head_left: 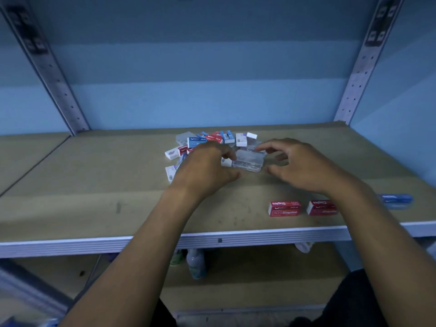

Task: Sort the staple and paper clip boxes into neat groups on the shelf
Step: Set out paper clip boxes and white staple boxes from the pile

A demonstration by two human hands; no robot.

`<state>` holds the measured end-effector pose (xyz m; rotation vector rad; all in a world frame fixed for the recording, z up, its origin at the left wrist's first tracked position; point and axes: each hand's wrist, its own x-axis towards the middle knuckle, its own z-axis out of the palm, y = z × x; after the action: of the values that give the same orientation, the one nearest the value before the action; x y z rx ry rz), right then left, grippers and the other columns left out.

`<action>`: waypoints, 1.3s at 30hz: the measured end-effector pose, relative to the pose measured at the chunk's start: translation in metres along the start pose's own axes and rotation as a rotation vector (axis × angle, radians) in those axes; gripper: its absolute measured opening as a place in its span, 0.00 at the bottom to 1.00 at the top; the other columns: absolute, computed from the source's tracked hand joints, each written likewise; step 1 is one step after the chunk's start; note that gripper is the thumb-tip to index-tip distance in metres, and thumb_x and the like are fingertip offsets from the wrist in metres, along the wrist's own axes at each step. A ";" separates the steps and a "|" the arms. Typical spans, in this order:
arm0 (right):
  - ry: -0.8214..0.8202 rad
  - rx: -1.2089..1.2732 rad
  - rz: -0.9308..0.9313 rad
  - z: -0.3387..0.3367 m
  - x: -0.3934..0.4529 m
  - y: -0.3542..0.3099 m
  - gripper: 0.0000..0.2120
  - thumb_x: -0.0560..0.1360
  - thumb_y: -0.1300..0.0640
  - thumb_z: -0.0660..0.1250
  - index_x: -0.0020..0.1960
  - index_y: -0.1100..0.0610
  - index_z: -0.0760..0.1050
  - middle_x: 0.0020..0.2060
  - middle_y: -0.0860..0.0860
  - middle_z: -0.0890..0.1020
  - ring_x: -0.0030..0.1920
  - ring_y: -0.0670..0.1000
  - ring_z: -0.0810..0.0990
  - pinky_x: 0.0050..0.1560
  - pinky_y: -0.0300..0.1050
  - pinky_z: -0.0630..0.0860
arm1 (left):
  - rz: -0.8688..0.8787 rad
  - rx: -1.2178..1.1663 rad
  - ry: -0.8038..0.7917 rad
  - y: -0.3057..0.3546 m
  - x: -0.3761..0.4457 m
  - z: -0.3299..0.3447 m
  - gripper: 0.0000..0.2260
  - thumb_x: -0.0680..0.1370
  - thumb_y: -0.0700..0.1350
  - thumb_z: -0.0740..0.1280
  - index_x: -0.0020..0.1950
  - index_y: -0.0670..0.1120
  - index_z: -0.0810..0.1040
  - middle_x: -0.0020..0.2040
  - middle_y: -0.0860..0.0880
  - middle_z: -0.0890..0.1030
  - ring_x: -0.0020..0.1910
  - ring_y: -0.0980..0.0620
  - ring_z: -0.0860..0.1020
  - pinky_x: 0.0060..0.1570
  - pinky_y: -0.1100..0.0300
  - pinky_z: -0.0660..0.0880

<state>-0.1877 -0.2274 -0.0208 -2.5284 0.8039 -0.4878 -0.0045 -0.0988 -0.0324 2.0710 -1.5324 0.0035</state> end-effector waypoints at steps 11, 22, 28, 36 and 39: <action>-0.056 -0.073 0.065 0.037 0.038 -0.020 0.25 0.73 0.52 0.70 0.68 0.37 0.72 0.68 0.49 0.71 0.70 0.54 0.69 0.70 0.47 0.68 | -0.047 0.134 -0.092 -0.028 -0.003 -0.006 0.25 0.68 0.53 0.76 0.64 0.55 0.76 0.64 0.51 0.76 0.63 0.49 0.74 0.60 0.51 0.74; -0.158 -0.266 0.159 0.049 0.051 -0.029 0.25 0.77 0.51 0.68 0.72 0.39 0.69 0.75 0.47 0.64 0.73 0.58 0.60 0.73 0.52 0.63 | -0.030 0.160 -0.134 -0.042 0.000 -0.006 0.25 0.71 0.49 0.76 0.67 0.53 0.76 0.67 0.50 0.74 0.66 0.50 0.71 0.63 0.59 0.68; -0.138 -0.214 0.128 0.046 0.046 -0.021 0.21 0.74 0.52 0.70 0.65 0.38 0.76 0.70 0.49 0.68 0.72 0.58 0.63 0.73 0.50 0.65 | 0.010 0.181 -0.164 -0.040 0.000 -0.005 0.20 0.72 0.47 0.73 0.64 0.52 0.79 0.64 0.47 0.77 0.64 0.47 0.73 0.59 0.60 0.68; -0.135 -0.154 0.071 0.039 0.034 -0.016 0.17 0.72 0.56 0.73 0.53 0.36 0.77 0.54 0.45 0.70 0.57 0.49 0.71 0.53 0.39 0.67 | -0.026 0.163 -0.186 -0.032 -0.005 -0.010 0.28 0.70 0.49 0.78 0.69 0.53 0.76 0.69 0.49 0.73 0.67 0.50 0.69 0.60 0.63 0.65; -0.125 -0.150 0.052 0.036 0.033 -0.016 0.18 0.72 0.58 0.73 0.56 0.38 0.79 0.53 0.45 0.71 0.54 0.46 0.70 0.51 0.38 0.65 | -0.040 0.142 -0.188 -0.032 -0.005 -0.010 0.28 0.70 0.48 0.78 0.69 0.53 0.76 0.68 0.50 0.74 0.67 0.51 0.70 0.57 0.64 0.65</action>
<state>-0.1388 -0.2249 -0.0371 -2.6361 0.8863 -0.2581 0.0248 -0.0837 -0.0390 2.2686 -1.6428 -0.1025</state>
